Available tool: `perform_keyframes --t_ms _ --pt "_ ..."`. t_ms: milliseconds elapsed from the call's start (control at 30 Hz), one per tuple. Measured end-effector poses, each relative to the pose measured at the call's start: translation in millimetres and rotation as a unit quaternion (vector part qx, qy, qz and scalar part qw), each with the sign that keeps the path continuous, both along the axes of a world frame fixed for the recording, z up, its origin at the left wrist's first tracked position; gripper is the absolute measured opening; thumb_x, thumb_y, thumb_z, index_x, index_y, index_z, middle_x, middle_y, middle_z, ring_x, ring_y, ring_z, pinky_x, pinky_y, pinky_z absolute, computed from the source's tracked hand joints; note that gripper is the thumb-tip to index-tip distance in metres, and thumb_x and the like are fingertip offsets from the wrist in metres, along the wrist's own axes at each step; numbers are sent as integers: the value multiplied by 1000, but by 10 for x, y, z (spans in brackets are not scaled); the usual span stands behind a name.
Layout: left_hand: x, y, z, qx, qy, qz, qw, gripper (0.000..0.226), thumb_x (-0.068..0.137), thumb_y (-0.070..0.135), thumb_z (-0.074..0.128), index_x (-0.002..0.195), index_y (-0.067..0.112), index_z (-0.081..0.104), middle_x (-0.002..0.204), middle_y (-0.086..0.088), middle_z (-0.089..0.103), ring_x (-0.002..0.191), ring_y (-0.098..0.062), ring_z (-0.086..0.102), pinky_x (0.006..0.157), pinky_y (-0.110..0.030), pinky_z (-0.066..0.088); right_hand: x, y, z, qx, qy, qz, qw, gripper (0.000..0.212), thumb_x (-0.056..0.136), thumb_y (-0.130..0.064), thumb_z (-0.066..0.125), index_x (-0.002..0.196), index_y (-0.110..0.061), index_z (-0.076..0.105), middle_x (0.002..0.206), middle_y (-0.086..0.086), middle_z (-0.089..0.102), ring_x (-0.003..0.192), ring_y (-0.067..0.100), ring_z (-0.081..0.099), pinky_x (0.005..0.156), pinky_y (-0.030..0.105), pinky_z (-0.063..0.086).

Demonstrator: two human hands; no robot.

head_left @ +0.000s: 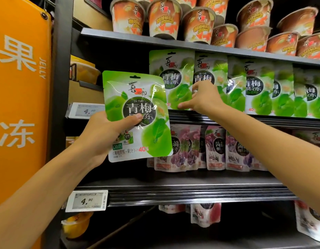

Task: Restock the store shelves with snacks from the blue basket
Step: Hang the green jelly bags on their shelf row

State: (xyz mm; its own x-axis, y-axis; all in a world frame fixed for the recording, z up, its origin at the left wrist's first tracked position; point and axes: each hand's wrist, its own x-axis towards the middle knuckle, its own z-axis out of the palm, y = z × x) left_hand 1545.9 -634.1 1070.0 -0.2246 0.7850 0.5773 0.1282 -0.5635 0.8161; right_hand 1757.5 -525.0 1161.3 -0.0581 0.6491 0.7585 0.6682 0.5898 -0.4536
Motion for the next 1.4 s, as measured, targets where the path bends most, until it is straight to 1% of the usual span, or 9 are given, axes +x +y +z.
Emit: perform_keyframes --t_ms 167,367,567,700,800,933,1033,1167,1400 --pt "34 -32 6 1 -1 -3 1000 48 61 33 80 104 14 72 96 -7 78 90 -25 75 90 -50 55 103 61 -2 11 21 2 1000 65 66 -16 91 118 8 60 109 22 69 94 32 70 86 38 58" --pt "97 -14 42 14 -19 -8 1000 43 62 29 79 101 13 72 94 -6 78 87 -24 75 81 -41 58 231 39 -6 12 22 17 1000 54 71 -6 86 118 6 61 113 21 68 93 32 70 84 43 59" --pt "157 29 92 17 -25 -26 999 37 68 26 78 103 14 71 94 -6 78 83 -22 76 69 -34 61 197 -311 -137 169 -33 55 984 32 92 -24 67 119 -6 62 98 5 68 91 18 65 85 26 54" --pt "157 61 209 32 -29 -26 999 36 73 28 77 105 13 71 96 -5 78 84 -21 75 70 -32 58 35 -652 -283 -169 11 334 927 45 84 -46 65 107 -8 65 94 7 77 82 18 75 67 25 60" --pt "166 129 374 40 -27 -4 999 24 81 28 76 98 12 70 88 -2 78 79 -18 75 64 -30 59 -46 -664 -279 -215 36 353 910 33 84 -27 72 105 -2 66 95 7 77 81 16 75 62 30 62" --pt "185 233 628 100 -30 44 994 29 89 32 69 104 8 66 94 0 77 85 -14 73 67 -26 56 -167 -598 -106 -219 166 346 897 32 83 -14 74 110 3 68 105 13 75 91 23 73 80 37 62" --pt "146 251 702 159 56 225 960 54 96 41 57 139 11 42 134 1 49 117 -11 49 90 -23 40 -288 -540 0 -222 219 350 883 22 85 -7 73 104 2 67 91 12 74 69 19 73 59 34 62" --pt "133 216 537 260 228 270 899 38 96 23 58 133 16 51 135 0 48 119 -9 46 90 -6 34 -469 -451 125 -171 259 313 898 29 83 -6 76 107 4 64 99 16 71 75 27 72 50 35 59" --pt "238 398 279 190 380 314 849 51 93 21 58 142 13 50 147 -2 47 136 -18 41 113 -27 28 -804 -162 117 -97 181 223 953 50 82 -24 79 120 1 58 129 15 63 116 32 63 97 48 52"
